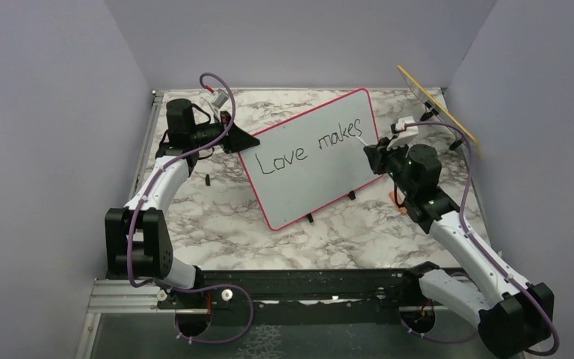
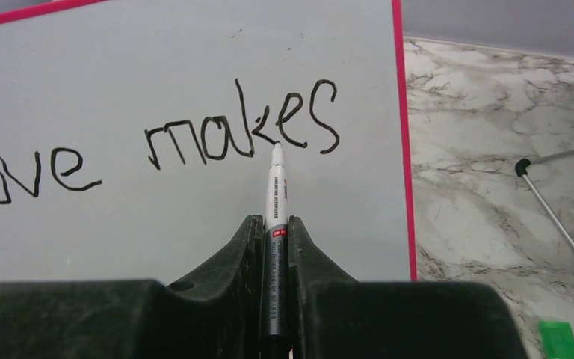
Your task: Write a sentence on the whiteboard
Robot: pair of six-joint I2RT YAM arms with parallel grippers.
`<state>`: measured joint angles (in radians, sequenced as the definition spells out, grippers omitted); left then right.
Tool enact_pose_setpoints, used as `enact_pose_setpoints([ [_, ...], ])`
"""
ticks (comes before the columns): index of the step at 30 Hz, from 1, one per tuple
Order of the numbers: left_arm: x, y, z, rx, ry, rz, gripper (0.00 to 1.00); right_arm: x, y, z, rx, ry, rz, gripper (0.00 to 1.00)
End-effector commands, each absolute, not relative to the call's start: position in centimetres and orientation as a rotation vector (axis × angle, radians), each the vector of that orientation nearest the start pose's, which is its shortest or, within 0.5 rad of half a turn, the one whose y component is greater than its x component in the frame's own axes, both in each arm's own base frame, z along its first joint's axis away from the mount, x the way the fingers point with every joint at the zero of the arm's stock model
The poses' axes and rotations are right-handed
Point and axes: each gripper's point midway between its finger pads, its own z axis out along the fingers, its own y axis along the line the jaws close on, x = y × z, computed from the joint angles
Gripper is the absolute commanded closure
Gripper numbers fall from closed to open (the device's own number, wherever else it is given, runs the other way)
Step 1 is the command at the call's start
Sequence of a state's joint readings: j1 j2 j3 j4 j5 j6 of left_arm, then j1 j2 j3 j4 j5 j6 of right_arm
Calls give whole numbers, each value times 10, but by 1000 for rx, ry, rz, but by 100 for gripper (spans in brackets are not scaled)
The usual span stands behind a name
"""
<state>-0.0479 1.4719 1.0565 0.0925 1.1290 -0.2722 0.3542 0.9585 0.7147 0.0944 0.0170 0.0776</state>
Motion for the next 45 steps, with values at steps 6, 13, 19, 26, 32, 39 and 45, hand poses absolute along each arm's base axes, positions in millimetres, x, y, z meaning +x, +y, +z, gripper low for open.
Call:
enact_pose_setpoints([
  [6,359,-176,213,539,1907,-1206,100,310,156,242,-389,1701,408,99],
  [13,360,-175,212,533,1910,-1201,100,291,177,233,-473,1690,421,99],
  [19,361,-175,213,523,1913,-1190,100,276,195,223,-559,1663,393,99],
  [26,360,-175,215,524,1911,-1199,100,268,208,217,-609,1641,391,99],
  [32,360,-175,216,525,1906,-1191,100,260,233,216,-671,1592,388,99],
  [39,360,-175,216,523,1907,-1189,100,250,262,213,-750,1551,334,99],
  [45,360,-175,215,520,1911,-1189,100,243,283,211,-803,1534,281,99],
])
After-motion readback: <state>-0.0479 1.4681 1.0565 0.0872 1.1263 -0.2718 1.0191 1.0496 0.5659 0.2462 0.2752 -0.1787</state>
